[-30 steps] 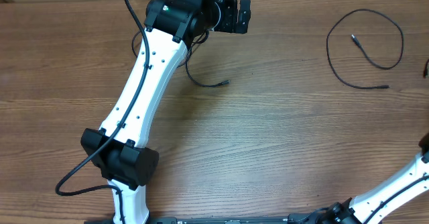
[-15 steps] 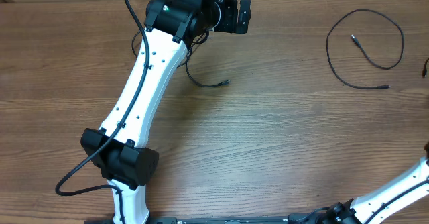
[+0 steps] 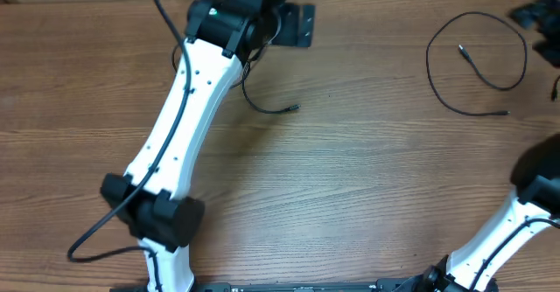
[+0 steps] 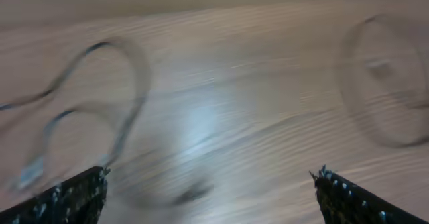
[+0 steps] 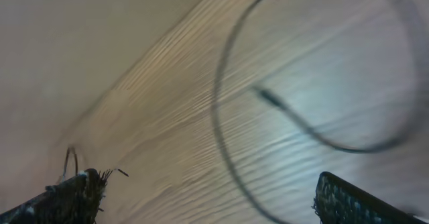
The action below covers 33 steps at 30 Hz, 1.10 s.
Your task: Untangle cables
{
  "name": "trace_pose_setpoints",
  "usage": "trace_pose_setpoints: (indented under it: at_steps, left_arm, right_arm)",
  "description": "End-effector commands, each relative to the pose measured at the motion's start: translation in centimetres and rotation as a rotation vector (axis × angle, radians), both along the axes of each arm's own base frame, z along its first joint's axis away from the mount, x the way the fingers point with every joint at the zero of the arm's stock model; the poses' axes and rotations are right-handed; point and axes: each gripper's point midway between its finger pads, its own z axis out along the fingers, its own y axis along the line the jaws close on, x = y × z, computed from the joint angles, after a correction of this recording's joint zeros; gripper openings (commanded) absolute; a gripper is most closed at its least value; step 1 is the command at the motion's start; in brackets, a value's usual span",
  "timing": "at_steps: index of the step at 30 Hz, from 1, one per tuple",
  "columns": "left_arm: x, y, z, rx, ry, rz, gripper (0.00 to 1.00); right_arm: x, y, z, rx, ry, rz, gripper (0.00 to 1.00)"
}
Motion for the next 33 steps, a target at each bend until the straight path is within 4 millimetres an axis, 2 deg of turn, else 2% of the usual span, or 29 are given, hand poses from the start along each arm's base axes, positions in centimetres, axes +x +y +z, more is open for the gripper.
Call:
trace_pose_setpoints:
  at_steps: [1, 2, 4, 7, 11, 13, 14, 16, 18, 20, 22, 26, 28, 31, 33]
  left_arm:
    - [-6.0, 8.4, 9.1, 0.198, -0.181, 0.216, 1.0]
    - [-8.4, 9.7, 9.7, 0.213, -0.159, 0.248, 0.99]
    - [-11.2, 10.6, 9.6, 0.22, -0.107, 0.27, 1.0]
    - [-14.4, 12.4, 8.2, 0.295, -0.058, 0.395, 1.0]
    - [-16.4, 10.1, 3.6, 0.336, -0.056, 0.426, 1.0]
    - [-17.9, 10.3, -1.1, 0.331, -0.059, 0.506, 1.0]
    - [-17.9, 10.4, -2.1, 0.324, -0.061, 0.511, 1.0]
    - [-16.5, 9.9, -5.4, 0.258, -0.068, 0.459, 1.0]
    - [-14.4, 8.8, -7.2, 0.19, -0.056, 0.334, 1.0]
    - [-12.3, 9.4, -8.1, 0.115, -0.041, 0.279, 1.0]
    - [-10.2, 11.7, -8.4, 0.071, -0.031, 0.27, 0.99]
    - [-8.1, 13.9, -9.6, -0.033, 0.011, 0.207, 1.0]
    - [-7.0, 14.2, -10.6, -0.088, 0.029, 0.136, 1.0]
    - [-5.9, 13.0, -12.3, -0.147, 0.038, -0.044, 0.99]
    - [-5.5, 12.6, -13.6, -0.142, 0.05, -0.099, 0.99]
  right_arm:
    - [0.9, 3.0, 1.1, -0.104, -0.001, 0.069, 1.0]
    - [1.1, 3.8, 0.9, -0.121, 0.011, 0.078, 1.0]
    - [1.2, 5.1, 0.5, -0.144, 0.04, 0.096, 1.0]
    - [0.7, 6.7, -0.4, -0.179, 0.104, 0.113, 1.0]
    - [0.0, 7.2, -1.0, -0.209, 0.159, 0.115, 1.0]
    - [-0.3, 7.3, -1.0, -0.205, 0.167, 0.116, 1.0]
    - [-0.3, 7.3, -0.9, -0.206, 0.166, 0.116, 1.0]
    - [-0.3, 7.3, -0.9, -0.202, 0.168, 0.112, 1.0]
    - [-0.5, 7.4, -1.0, -0.196, 0.178, 0.112, 1.0]
    - [-0.8, 7.8, -1.1, -0.183, 0.189, 0.12, 1.0]
    - [-1.2, 8.3, -1.2, -0.158, 0.201, 0.131, 1.0]
    - [-1.8, 8.7, -1.4, -0.135, 0.223, 0.141, 1.0]
    - [-2.0, 8.9, -1.4, -0.13, 0.233, 0.143, 1.0]
    - [-2.3, 9.5, -1.6, -0.126, 0.248, 0.155, 1.0]
    - [-2.5, 10.1, -1.7, -0.122, 0.26, 0.166, 1.0]
